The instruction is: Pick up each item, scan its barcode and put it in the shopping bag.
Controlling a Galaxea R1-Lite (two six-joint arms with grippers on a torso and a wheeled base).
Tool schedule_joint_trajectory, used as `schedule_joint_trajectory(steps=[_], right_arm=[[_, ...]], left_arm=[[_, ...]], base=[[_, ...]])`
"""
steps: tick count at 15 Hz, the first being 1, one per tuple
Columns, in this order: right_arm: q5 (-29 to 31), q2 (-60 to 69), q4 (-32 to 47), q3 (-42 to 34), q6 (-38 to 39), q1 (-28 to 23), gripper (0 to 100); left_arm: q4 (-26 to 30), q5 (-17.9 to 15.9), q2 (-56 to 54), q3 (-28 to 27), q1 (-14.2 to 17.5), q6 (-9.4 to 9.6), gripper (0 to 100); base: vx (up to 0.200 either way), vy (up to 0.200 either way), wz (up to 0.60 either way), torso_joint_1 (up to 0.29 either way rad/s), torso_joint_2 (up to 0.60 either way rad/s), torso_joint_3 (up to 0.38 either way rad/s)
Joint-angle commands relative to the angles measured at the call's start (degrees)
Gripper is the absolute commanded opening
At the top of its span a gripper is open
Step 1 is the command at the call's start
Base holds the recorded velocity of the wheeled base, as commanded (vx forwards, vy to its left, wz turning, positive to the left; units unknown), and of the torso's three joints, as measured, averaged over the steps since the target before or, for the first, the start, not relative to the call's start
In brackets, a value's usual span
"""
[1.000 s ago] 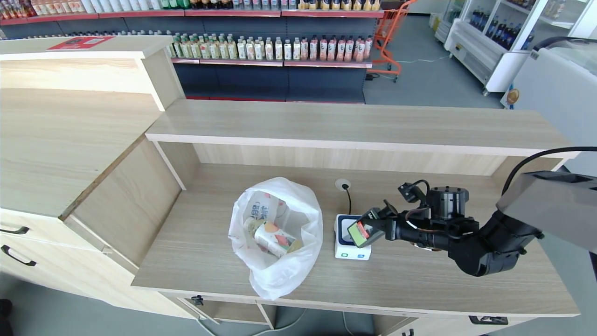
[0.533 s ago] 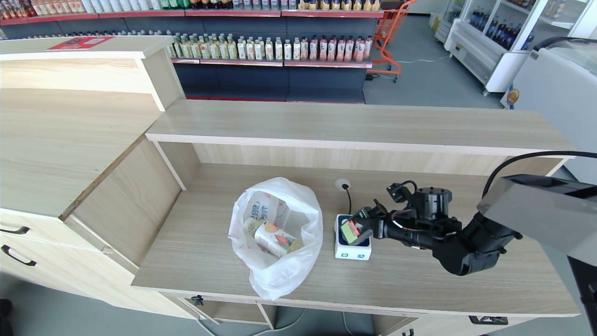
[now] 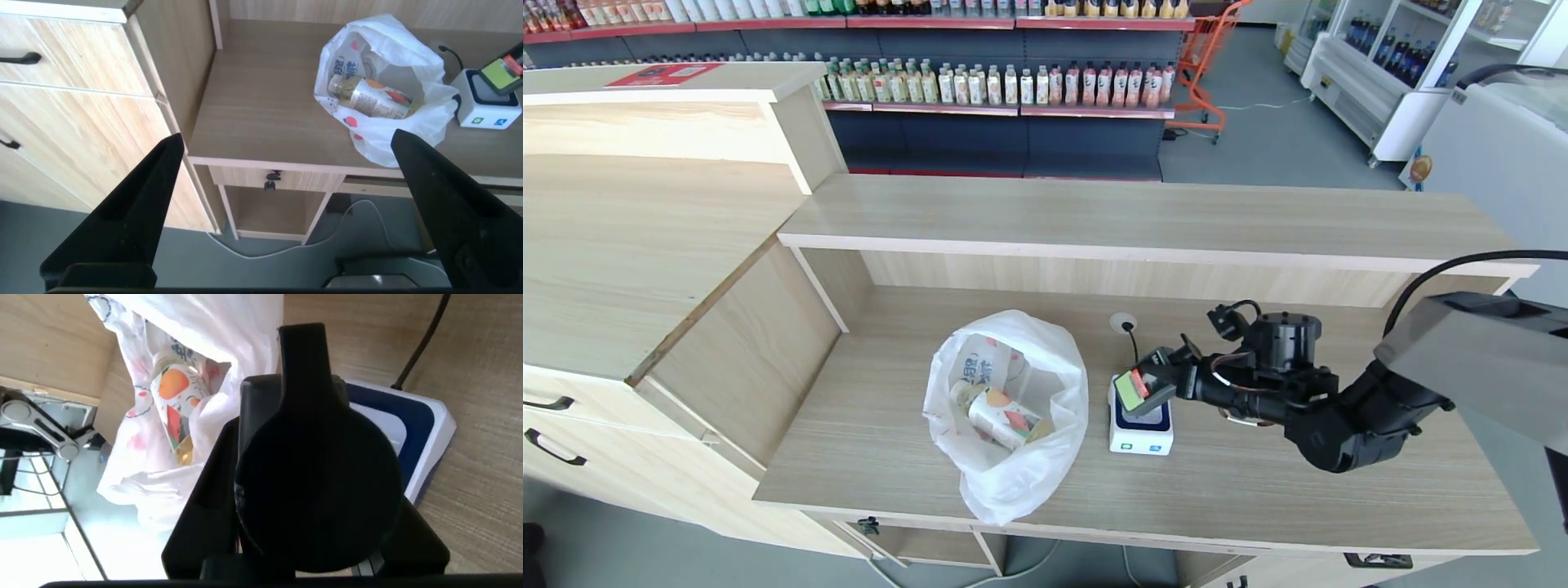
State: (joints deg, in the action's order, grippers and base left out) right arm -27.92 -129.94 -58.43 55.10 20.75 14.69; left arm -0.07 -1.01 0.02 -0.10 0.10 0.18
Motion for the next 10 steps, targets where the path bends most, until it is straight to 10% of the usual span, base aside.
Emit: schedule_joint_trajectory(steps=[1,10], right_arm=[[-0.21,9.79,0.6,-3.25,2.19,-1.51,0],[-0.21,22.1,2.62,-13.35,0.08,-2.21,0]], left_arm=[[-0.01,-0.04,-0.02,0.01,0.08,-0.01,100],[-0.01,-0.04,-0.02,0.01,-0.01,-0.27,100]], base=[[0.0,0.0,0.0,0.0,0.0,0.0],[0.0,0.178,0.0,0.003,0.0,0.001]])
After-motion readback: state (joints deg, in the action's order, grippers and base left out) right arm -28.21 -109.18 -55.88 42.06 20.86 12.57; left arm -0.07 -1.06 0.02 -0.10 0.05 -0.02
